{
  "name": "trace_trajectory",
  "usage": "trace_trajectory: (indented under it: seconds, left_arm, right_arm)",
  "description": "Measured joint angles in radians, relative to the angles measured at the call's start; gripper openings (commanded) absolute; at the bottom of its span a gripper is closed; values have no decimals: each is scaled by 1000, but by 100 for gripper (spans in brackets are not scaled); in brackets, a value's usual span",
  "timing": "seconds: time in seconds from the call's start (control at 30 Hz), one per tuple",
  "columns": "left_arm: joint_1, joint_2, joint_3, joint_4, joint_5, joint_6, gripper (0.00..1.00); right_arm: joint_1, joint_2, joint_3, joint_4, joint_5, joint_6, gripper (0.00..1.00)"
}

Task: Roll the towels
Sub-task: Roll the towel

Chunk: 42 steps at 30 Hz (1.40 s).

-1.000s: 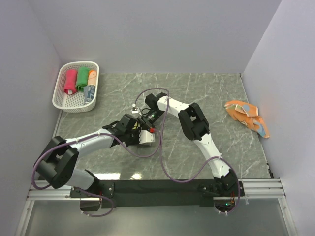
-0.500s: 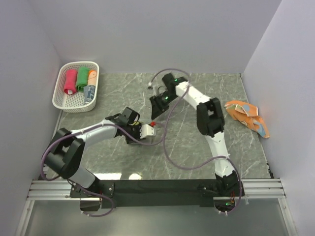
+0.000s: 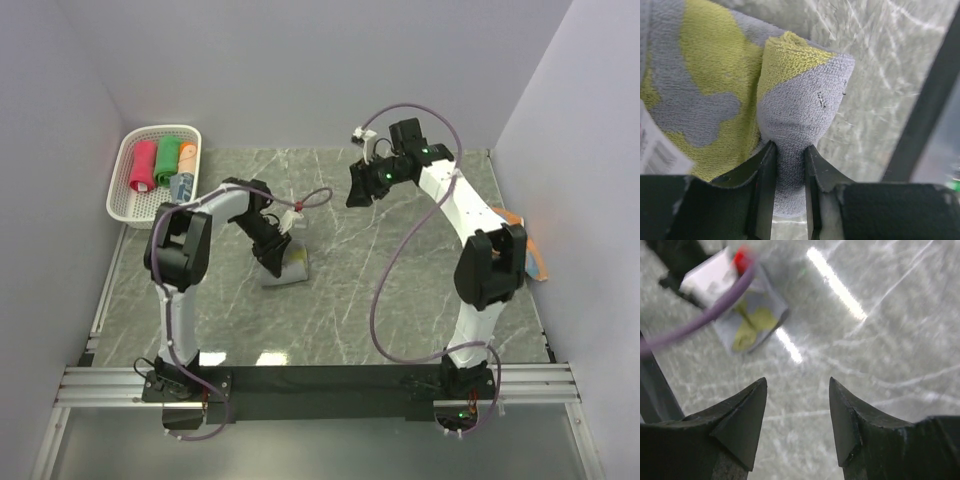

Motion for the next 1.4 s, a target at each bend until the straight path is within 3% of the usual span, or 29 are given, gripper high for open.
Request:
trace_trajectory:
  seconds: [0.17, 0.33, 0.53, 0.8, 1.13, 1.2, 1.23, 1.27, 1.37, 1.4]
  left_arm:
    - [18, 174, 219, -203, 26, -26, 21]
    - [19, 312, 396, -351, 24, -96, 21]
    - [27, 372, 452, -413, 39, -146, 28]
    - [35, 421, 477, -464, 71, -174, 33]
    - [41, 434, 482, -478, 85, -182, 36]
    - [42, 435, 482, -478, 85, -182, 39]
    - [43, 435, 482, -478, 85, -182, 41]
    - [44, 435, 482, -477, 84, -182, 42]
    - [56, 435, 476, -475, 82, -188, 46]
    - [60, 431, 470, -475, 84, -196, 47]
  right_arm:
    - [39, -153, -216, 51, 35, -27, 51]
    - [180, -245, -373, 145, 116, -93, 48]
    - [433, -299, -496, 269, 280, -214, 58]
    - [611, -173, -519, 500, 454, -381, 62]
    - [640, 33, -480, 524, 478, -500, 58]
    - [640, 49, -466, 525, 480, -517, 49]
    - [640, 57, -458, 524, 481, -522, 41]
    - [640, 66, -447, 518, 480, -529, 25]
    - [631, 83, -416, 480, 461, -552, 3]
    - [626, 84, -411, 468, 447, -561, 0]
